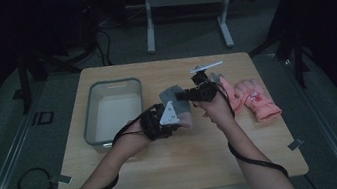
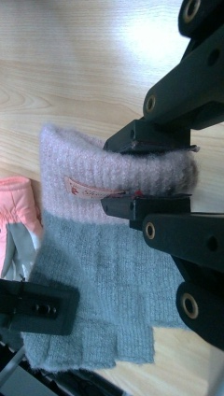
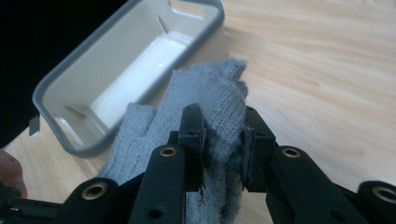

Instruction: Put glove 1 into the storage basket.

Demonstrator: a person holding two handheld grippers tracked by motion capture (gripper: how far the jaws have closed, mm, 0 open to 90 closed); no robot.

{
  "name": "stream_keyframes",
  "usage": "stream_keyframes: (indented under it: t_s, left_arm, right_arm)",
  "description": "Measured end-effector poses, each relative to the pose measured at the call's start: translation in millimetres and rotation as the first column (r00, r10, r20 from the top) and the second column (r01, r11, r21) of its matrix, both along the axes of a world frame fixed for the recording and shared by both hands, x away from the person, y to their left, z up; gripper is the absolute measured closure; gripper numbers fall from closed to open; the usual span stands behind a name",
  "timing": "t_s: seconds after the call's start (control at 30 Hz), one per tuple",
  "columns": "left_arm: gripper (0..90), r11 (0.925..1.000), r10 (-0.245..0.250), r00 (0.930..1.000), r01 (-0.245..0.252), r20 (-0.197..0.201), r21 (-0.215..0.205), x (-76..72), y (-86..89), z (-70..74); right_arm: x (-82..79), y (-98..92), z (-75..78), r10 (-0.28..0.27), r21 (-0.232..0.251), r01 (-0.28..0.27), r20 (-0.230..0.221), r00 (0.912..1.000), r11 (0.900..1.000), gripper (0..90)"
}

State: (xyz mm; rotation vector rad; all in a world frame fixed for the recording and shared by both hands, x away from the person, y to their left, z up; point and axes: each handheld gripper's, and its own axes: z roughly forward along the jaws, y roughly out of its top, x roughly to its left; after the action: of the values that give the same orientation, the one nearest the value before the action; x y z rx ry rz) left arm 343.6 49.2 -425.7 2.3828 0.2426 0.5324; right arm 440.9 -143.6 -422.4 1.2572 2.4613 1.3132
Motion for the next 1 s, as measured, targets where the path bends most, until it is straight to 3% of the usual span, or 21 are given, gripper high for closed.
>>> stream_keyframes:
  t_s: [0.17,0.37,0.63,0.77,0.87,1.0]
  left_arm:
    - [72.7,0.9999,0.008,0.9999,-0.008,-0.011,0.009,5.6,16.3,14.0]
    - [72.6,0.9995,0.022,0.9997,-0.022,-0.008,0.022,9.1,37.3,21.2]
    - [72.5,0.9969,0.065,0.9979,-0.065,0.004,0.045,9.8,67.9,22.6]
    - [72.5,0.9952,0.062,0.9968,-0.065,0.051,0.073,7.4,83.8,20.5]
    - [72.5,0.9941,0.074,0.9965,-0.077,0.039,0.077,9.0,98.8,20.2]
    - [72.4,0.991,0.076,0.9968,-0.078,0.025,0.109,11.6,118.2,17.7]
  right_arm:
    - [5.4,15.4,11.8,0.015,0.003,-0.015,0.017,0.9997,1.0,74.1]
    - [11.7,37.1,20.9,0.038,0.005,-0.038,0.027,0.9989,0.999,74.2]
    - [18.2,72.0,23.4,0.073,-0.008,-0.073,0.037,0.9967,0.997,74.2]
    - [23.0,88.9,23.9,0.104,0.015,-0.104,0.041,0.9938,0.994,74.3]
    - [26.3,102.5,21.8,0.108,0.041,-0.109,0.027,0.9938,0.993,74.2]
    - [27.8,126.1,16.7,0.124,0.026,-0.125,0.034,0.9917,0.992,74.2]
